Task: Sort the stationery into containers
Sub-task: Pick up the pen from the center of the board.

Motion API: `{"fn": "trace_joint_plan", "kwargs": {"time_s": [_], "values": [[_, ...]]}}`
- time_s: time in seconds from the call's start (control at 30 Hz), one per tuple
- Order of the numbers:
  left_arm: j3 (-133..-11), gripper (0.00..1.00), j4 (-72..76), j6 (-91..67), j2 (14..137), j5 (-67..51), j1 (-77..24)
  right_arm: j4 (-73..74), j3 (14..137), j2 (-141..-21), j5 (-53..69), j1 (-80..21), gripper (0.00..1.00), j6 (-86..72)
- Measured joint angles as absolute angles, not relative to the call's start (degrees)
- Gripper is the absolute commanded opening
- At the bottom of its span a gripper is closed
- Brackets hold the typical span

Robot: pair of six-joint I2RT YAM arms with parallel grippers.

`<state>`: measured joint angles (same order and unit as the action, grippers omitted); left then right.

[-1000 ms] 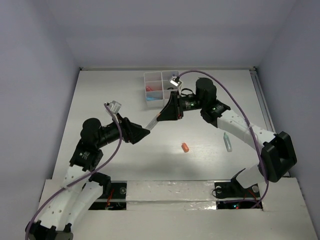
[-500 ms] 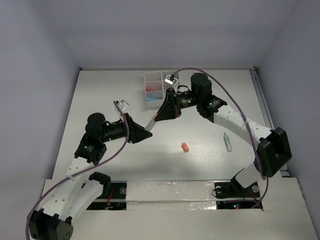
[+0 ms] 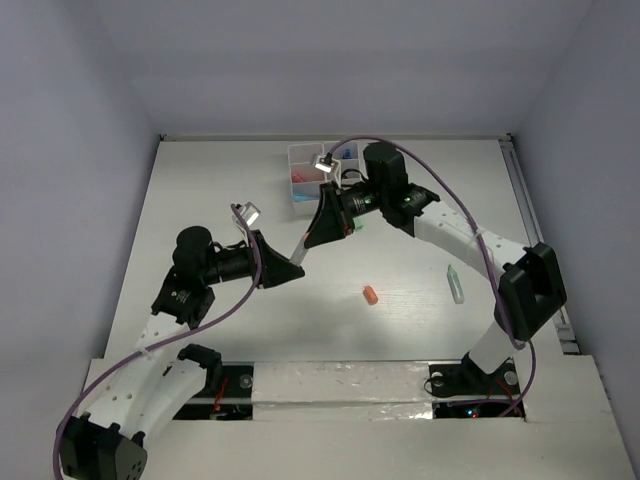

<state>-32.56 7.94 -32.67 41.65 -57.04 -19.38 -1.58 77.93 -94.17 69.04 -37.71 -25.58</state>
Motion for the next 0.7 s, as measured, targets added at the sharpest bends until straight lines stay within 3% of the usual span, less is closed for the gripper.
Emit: {"fn": "trace_joint_plan", "kwargs": {"time_s": [0.33, 0.43, 0.6, 0.7], "values": [[-32.49, 0.04, 7.90, -32.64, 42.57, -57.39, -19.14, 7.94, 83.72, -97.21, 69.73, -38.02, 0.00, -19.97], [-32.47, 0.13, 7.88, -32.64, 42.89, -57.67, -19.09, 10.02, 84.47, -97.56, 69.71, -38.02, 0.00, -18.59], [-32.21, 0.14, 7.92, -32.82, 42.98, -58.15, -19.09, 11.51, 84.71, -97.58, 69.63, -38.20, 0.00, -17.37], [-31.83, 0.23, 8.10, -32.91, 43.03, -58.28, -19.09, 12.03, 84.71, -97.62, 69.47, -38.28, 0.00, -16.80]]}}
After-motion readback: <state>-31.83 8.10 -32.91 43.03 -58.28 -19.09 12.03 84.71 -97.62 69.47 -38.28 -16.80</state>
